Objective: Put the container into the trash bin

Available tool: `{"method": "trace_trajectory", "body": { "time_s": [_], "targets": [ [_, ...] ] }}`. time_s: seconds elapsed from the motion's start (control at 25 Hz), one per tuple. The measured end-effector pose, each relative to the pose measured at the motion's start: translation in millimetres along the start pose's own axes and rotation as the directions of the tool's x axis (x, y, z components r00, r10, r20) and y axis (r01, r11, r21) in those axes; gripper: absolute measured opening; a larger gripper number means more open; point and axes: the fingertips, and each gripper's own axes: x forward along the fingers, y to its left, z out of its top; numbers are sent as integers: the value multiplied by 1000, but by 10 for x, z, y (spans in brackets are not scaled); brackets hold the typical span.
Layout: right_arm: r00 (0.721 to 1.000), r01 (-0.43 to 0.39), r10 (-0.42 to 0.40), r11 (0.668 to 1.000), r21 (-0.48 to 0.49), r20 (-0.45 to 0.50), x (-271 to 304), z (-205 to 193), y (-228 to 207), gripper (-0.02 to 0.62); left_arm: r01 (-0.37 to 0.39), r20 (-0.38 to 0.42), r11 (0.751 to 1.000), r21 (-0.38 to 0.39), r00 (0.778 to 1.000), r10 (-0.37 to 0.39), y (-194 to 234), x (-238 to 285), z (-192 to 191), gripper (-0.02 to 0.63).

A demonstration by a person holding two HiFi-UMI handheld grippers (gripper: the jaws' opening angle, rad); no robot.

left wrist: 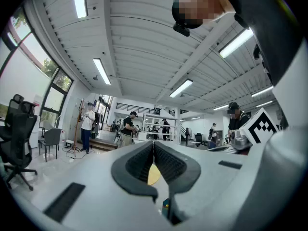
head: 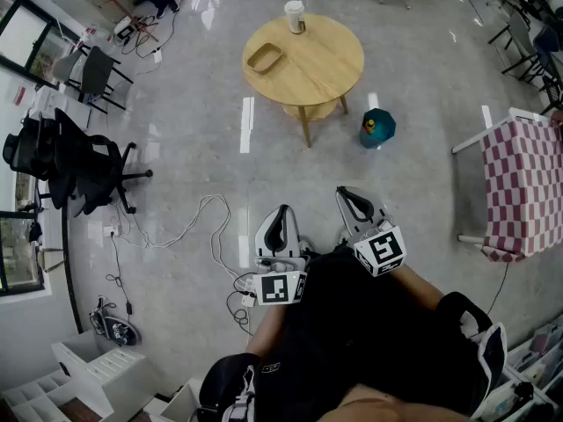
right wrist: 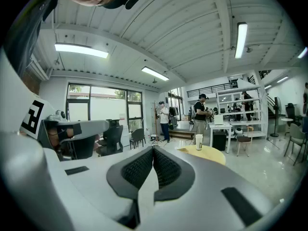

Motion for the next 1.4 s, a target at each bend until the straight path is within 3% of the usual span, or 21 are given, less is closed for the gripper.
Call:
{"method": "trace_trajectory", "body": {
  "time_s": [0.48, 0.96, 1.4],
  "targets": [
    [1000, -8, 8, 1000, 8, 12, -151, 87, -139, 26, -4, 0, 1000, -2, 1000, 4, -200, 63, 53, 14],
    [999, -29, 28, 999, 24, 25, -361, 10, -622, 26, -54, -4, 999, 1, 999, 54, -544, 285, -21, 14],
    [999, -51, 51, 998, 49, -6, -112, -131, -974, 26, -87, -63, 996, -15, 994, 86, -578, 509, -223, 14]
  ]
}}
